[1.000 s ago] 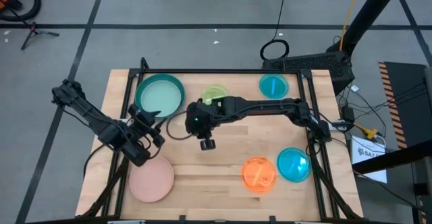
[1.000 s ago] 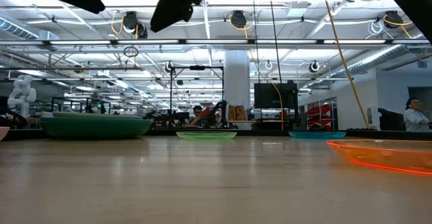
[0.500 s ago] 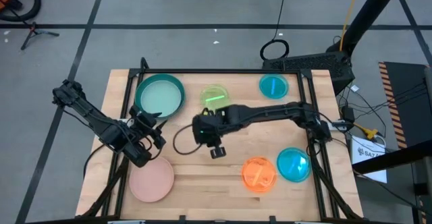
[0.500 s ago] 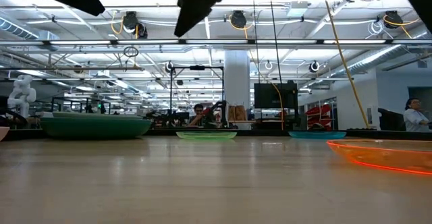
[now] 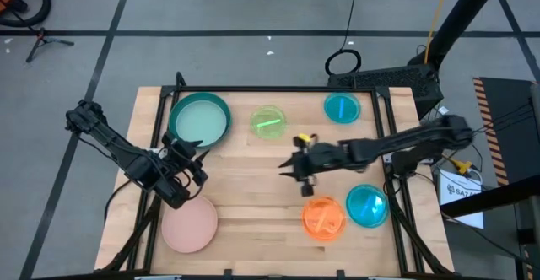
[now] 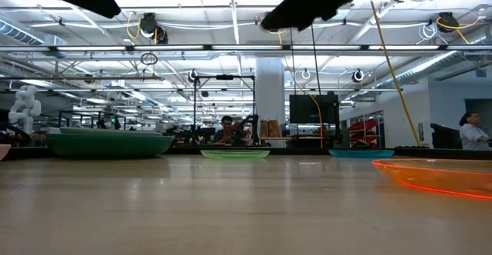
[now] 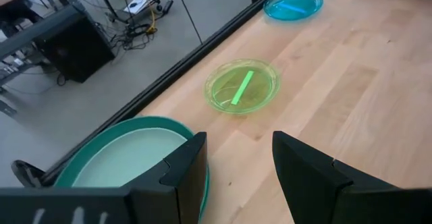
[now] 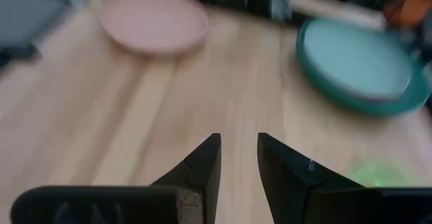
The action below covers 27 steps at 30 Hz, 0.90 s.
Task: Stack plastic plates
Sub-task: Stack the pink plate on top of the blue plate
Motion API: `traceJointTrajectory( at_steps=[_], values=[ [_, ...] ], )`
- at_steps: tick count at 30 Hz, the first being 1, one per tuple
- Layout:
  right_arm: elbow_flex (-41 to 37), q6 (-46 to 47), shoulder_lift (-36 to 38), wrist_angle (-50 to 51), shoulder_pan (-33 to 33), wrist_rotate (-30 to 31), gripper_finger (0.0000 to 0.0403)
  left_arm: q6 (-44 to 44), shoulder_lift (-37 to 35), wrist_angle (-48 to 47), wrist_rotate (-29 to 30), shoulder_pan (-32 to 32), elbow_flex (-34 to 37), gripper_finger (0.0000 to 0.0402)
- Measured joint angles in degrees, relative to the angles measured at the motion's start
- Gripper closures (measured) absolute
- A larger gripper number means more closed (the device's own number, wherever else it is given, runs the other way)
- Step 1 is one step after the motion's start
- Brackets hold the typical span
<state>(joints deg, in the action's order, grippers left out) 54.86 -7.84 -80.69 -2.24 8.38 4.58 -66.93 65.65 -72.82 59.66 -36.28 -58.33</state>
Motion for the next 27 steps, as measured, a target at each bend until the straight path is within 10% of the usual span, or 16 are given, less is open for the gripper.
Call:
traceJointTrajectory(
  at_steps=[17,27],
  values=[
    [-10.9,-9.4,18.7,-6.5,-0.2,-0.1,0.0313,4.0,3.3,10.1,-25.2,4.3,0.0,0.0227],
    [-11.0,-11.3,22.5,-2.3,-1.3,0.1,0.0313,28.9,14.4,10.1,-48.9,10.5,0.0,0.0227]
  ],
)
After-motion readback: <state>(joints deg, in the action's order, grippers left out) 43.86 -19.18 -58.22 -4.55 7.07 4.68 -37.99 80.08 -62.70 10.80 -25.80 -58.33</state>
